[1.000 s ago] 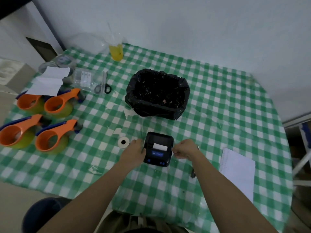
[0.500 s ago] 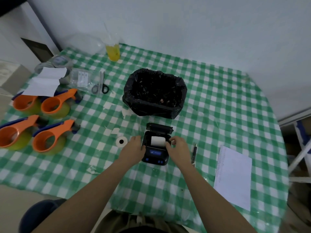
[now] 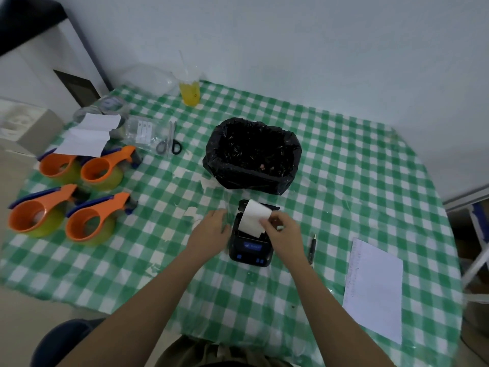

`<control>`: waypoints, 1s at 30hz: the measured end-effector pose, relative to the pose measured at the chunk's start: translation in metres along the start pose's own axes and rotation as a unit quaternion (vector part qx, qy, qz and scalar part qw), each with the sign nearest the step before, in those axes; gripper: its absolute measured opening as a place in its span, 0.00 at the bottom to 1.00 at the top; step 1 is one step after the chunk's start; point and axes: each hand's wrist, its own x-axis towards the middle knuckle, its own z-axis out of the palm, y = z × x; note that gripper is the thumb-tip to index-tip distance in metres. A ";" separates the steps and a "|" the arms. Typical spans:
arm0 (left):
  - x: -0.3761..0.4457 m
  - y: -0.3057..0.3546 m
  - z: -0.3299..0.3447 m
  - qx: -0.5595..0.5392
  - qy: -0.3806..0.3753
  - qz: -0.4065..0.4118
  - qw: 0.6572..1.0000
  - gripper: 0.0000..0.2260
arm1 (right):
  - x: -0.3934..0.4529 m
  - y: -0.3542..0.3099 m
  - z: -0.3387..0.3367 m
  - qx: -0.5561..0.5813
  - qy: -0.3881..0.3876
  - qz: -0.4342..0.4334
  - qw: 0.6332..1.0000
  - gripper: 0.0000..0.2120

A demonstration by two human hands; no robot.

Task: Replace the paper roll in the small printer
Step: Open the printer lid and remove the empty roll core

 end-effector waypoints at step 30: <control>0.030 -0.054 -0.009 0.225 -0.124 -0.055 0.965 0.29 | 0.041 -0.047 0.024 -0.028 -0.081 -0.009 0.996 0.09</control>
